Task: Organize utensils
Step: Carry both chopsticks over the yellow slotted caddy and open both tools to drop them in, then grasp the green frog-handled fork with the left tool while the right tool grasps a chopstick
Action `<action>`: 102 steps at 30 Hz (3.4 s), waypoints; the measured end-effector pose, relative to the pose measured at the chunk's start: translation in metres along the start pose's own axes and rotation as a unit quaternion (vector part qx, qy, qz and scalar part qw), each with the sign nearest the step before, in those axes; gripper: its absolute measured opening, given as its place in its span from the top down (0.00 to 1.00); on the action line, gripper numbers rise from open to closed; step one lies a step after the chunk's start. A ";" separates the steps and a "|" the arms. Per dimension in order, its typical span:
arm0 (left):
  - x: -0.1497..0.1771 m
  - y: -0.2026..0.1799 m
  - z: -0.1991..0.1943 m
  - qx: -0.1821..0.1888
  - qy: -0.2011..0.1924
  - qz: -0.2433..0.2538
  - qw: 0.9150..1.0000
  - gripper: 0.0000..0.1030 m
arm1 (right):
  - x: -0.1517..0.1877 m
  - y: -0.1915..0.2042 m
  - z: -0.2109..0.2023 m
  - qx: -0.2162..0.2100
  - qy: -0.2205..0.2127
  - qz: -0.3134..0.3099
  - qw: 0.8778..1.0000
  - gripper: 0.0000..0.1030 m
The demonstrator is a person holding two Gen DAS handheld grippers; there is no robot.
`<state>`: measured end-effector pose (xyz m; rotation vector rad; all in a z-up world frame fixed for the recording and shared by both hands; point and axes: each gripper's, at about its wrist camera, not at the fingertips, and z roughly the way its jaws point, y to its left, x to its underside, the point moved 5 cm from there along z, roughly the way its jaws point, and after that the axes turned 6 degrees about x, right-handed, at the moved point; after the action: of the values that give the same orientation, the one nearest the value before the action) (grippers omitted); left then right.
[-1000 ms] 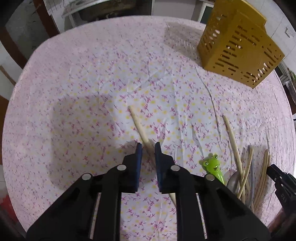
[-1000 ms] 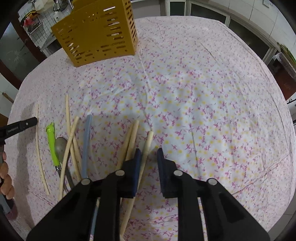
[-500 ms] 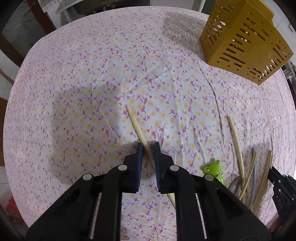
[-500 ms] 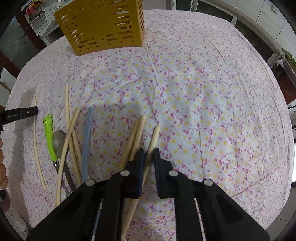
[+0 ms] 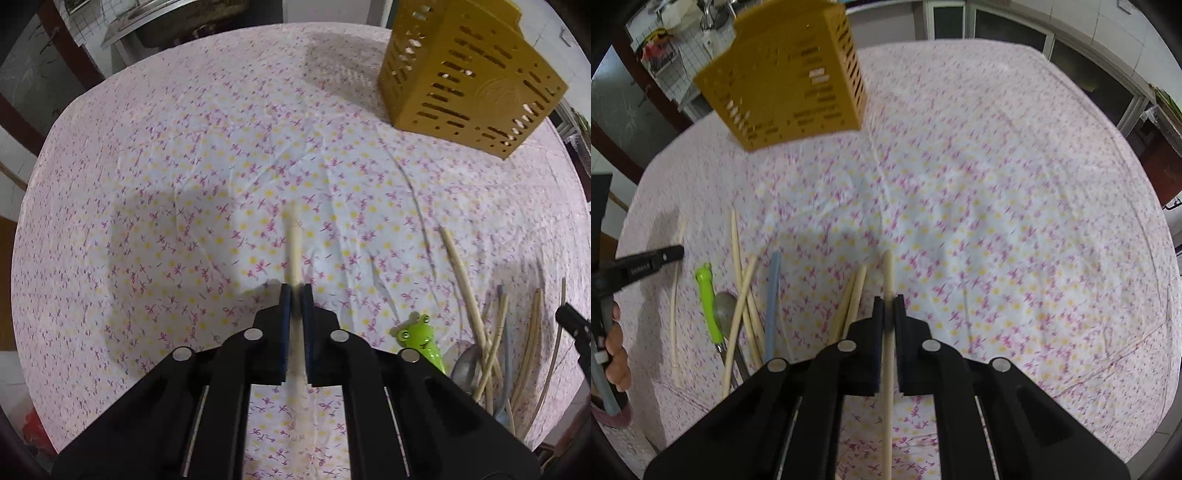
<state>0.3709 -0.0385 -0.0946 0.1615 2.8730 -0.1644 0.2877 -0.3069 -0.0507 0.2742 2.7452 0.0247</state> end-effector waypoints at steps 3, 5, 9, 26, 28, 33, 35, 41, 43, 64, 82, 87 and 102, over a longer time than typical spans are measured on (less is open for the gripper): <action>0.002 -0.011 -0.010 0.007 -0.017 0.009 1.000 0.96 | -0.010 -0.004 -0.009 -0.001 -0.027 0.005 1.000 0.94; 0.001 -0.015 -0.020 0.012 -0.032 0.012 0.999 0.96 | -0.014 -0.003 -0.017 -0.007 -0.048 0.010 0.999 0.94; -0.002 -0.021 -0.041 0.018 -0.055 0.016 0.998 0.96 | -0.020 -0.001 -0.022 -0.006 -0.077 0.009 0.997 0.94; -0.062 -0.050 -0.186 0.049 -0.284 0.045 0.957 0.96 | -0.105 0.013 -0.121 -0.042 -0.278 0.012 0.960 0.94; -0.076 -0.060 -0.200 0.062 -0.311 0.048 0.947 0.96 | -0.121 0.017 -0.140 -0.047 -0.315 0.013 0.948 0.94; -0.112 -0.079 -0.231 0.093 -0.390 0.057 0.914 0.96 | -0.163 0.025 -0.162 -0.047 -0.393 0.018 0.918 0.94; -0.125 -0.086 -0.237 0.118 -0.414 0.063 0.901 0.96 | -0.180 0.024 -0.166 -0.056 -0.418 0.027 0.906 0.94; -0.160 -0.104 -0.249 0.132 -0.494 0.072 0.857 0.96 | -0.220 0.030 -0.171 -0.050 -0.491 0.034 0.869 0.94; -0.173 -0.108 -0.247 0.144 -0.503 0.071 0.849 0.96 | -0.231 0.036 -0.170 -0.050 -0.514 0.030 0.856 0.94; -0.172 -0.095 -0.121 0.089 -0.490 0.078 0.864 0.96 | -0.185 0.068 -0.066 -0.036 -0.531 -0.016 0.847 0.94; -0.061 -0.028 -0.162 0.079 -0.416 -0.016 0.906 0.08 | -0.080 0.031 -0.086 -0.010 -0.421 0.007 0.907 0.42; -0.012 -0.009 -0.139 0.074 -0.339 -0.042 0.937 0.07 | -0.030 0.008 -0.070 0.013 -0.351 0.017 0.936 0.40; 0.070 -0.029 -0.053 0.029 -0.181 -0.033 0.983 0.09 | 0.045 0.005 -0.010 0.034 -0.195 0.000 0.980 0.41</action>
<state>0.2868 -0.0533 -0.0595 0.0409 2.5137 -0.2613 0.2440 -0.2928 -0.0579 0.2663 2.3578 -0.1114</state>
